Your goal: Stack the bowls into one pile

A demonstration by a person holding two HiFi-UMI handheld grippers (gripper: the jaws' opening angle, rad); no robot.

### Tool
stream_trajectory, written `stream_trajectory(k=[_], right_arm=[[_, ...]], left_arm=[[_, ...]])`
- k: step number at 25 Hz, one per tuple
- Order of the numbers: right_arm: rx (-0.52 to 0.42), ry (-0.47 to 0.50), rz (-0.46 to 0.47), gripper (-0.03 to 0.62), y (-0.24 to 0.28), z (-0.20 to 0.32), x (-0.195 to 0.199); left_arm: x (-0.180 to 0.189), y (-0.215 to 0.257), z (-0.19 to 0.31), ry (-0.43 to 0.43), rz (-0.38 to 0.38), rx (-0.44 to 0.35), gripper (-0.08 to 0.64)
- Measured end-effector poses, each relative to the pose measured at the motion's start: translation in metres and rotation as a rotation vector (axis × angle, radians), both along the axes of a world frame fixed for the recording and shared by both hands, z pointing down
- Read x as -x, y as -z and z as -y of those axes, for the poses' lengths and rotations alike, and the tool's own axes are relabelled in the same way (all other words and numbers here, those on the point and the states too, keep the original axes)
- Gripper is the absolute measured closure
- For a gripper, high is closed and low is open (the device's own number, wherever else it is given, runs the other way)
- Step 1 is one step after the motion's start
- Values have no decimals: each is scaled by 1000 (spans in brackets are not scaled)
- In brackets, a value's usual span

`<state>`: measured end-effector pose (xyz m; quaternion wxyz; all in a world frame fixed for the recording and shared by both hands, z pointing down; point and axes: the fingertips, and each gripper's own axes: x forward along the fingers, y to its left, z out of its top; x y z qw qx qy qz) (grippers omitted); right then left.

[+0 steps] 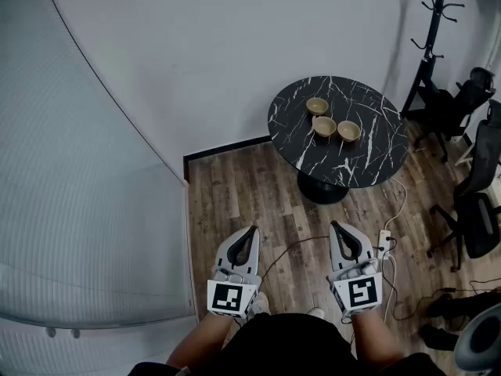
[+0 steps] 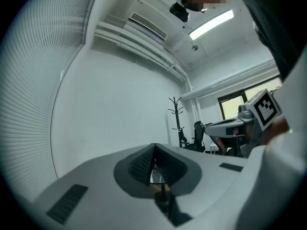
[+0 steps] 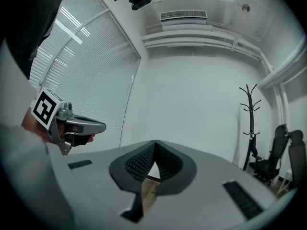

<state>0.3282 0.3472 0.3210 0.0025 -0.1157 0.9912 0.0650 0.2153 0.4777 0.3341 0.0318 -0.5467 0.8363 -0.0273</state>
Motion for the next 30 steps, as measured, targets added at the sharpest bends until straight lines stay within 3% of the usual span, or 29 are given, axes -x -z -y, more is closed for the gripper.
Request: stream_trajectory(k=[11,19,30], right_arm=[[14,-2,-3,586,-5,-6,13],[45,-60,-2,586,-9,-14,34],[18,-159,-29,586,-12,-46,75]], left_arm=[[4,-16,-6,-16,-43,23,549],[27,-30,-22,-39,-83,30,549],[75,-28,-41,-166,-47,58,549]])
